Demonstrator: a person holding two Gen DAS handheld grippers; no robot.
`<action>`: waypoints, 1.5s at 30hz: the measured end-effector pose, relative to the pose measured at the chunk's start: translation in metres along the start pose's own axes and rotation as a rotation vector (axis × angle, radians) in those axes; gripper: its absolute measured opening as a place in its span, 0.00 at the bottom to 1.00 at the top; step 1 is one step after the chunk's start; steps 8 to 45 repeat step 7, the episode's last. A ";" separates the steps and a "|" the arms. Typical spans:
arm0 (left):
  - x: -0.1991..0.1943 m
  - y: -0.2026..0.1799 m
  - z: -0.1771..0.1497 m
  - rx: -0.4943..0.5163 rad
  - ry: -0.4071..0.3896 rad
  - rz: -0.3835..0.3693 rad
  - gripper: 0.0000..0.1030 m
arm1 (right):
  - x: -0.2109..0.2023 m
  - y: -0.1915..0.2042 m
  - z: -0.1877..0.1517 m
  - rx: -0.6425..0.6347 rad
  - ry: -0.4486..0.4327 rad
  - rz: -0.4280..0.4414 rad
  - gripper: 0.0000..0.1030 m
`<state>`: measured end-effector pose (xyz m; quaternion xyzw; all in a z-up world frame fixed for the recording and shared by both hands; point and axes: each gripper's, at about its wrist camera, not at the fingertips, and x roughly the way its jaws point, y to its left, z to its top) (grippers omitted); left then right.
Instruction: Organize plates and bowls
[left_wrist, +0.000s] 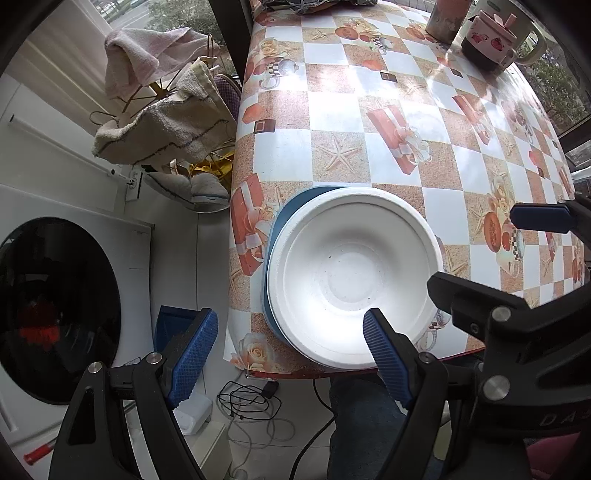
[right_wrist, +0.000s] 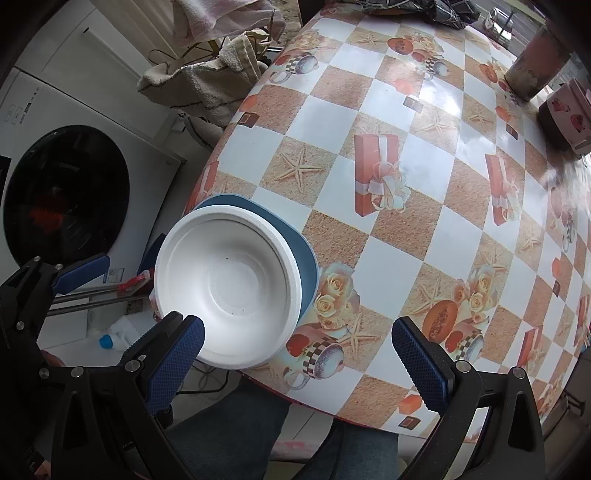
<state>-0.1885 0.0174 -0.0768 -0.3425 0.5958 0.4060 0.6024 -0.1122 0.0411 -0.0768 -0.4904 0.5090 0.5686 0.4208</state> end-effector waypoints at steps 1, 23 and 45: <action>0.001 0.001 0.000 -0.003 0.001 0.008 0.81 | 0.000 0.000 0.000 0.000 0.001 0.001 0.99; -0.004 0.003 0.000 -0.028 -0.028 -0.030 0.81 | 0.000 -0.008 -0.003 0.032 -0.005 0.026 0.99; -0.004 0.003 0.000 -0.028 -0.028 -0.030 0.81 | 0.000 -0.008 -0.003 0.032 -0.005 0.026 0.99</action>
